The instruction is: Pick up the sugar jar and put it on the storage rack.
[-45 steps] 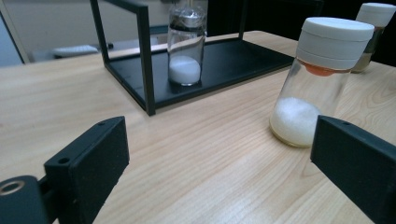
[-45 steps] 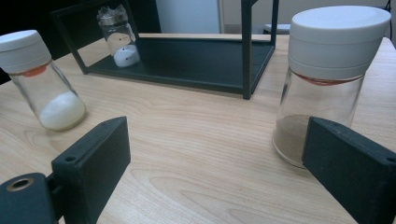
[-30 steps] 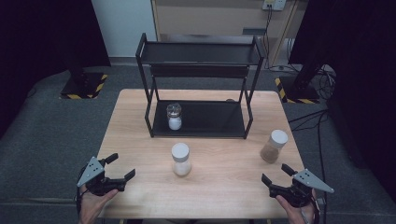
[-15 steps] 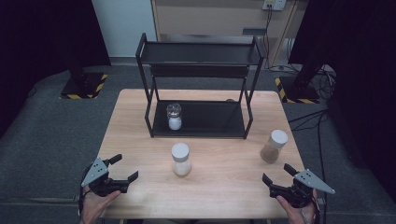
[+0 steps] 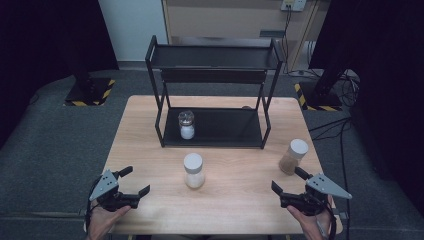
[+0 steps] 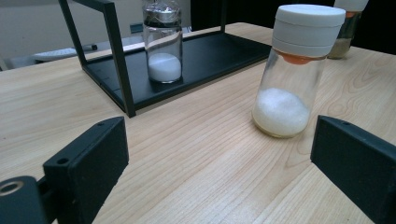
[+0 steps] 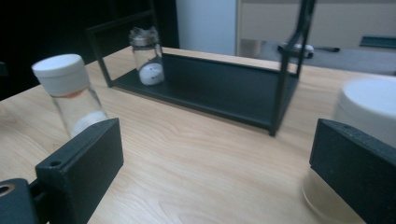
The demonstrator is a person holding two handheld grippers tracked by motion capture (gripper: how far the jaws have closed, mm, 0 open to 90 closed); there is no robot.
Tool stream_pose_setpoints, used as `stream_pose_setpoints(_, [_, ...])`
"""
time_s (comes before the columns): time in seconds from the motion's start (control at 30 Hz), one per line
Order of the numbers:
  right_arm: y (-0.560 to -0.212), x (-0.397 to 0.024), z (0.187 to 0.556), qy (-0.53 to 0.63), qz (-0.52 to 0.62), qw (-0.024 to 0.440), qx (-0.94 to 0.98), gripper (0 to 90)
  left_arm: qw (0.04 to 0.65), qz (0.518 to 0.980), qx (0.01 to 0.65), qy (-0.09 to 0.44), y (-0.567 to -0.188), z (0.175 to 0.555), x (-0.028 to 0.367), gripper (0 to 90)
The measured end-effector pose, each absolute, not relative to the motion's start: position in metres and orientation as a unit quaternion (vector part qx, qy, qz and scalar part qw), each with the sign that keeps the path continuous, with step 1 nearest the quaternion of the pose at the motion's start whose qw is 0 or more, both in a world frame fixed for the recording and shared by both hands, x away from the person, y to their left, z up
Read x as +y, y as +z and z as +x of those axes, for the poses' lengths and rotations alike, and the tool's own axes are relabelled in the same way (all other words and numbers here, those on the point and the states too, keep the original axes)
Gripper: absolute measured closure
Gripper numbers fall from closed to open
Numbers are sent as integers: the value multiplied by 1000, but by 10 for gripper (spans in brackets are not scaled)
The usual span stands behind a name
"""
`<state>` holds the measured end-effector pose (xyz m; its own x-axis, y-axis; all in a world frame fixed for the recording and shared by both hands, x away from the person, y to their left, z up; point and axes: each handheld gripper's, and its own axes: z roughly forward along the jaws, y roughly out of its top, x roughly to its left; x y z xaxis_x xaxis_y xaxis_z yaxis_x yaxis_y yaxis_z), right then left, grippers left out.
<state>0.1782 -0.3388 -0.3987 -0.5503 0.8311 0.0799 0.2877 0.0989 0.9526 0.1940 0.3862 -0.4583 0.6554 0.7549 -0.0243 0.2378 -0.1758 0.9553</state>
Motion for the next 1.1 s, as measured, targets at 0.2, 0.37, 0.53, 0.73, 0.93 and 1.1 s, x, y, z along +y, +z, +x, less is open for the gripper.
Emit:
stream_pose_setpoints(0.2, [-375,-322,202,540,365,226,724,54,543,730,342,234,-459,195,386,32])
stream_pose_setpoints(0.37, [-362,-306,219,539,340,200,744,66,540,733,343,232,-459,197,386,32])
stream_pose_setpoints(0.53, [-354,-288,235,537,320,182,759,71,540,732,346,230,-459,197,386,32])
stream_pose_setpoints(0.73, [-349,-265,253,538,296,158,774,72,539,732,346,230,-459,197,385,32])
stream_pose_setpoints(0.93, [-347,-241,270,535,281,130,786,73,540,731,348,232,-459,197,386,32])
stream_pose_setpoints(1.1, [-350,-224,280,535,267,116,793,81,538,733,347,231,-458,197,385,32])
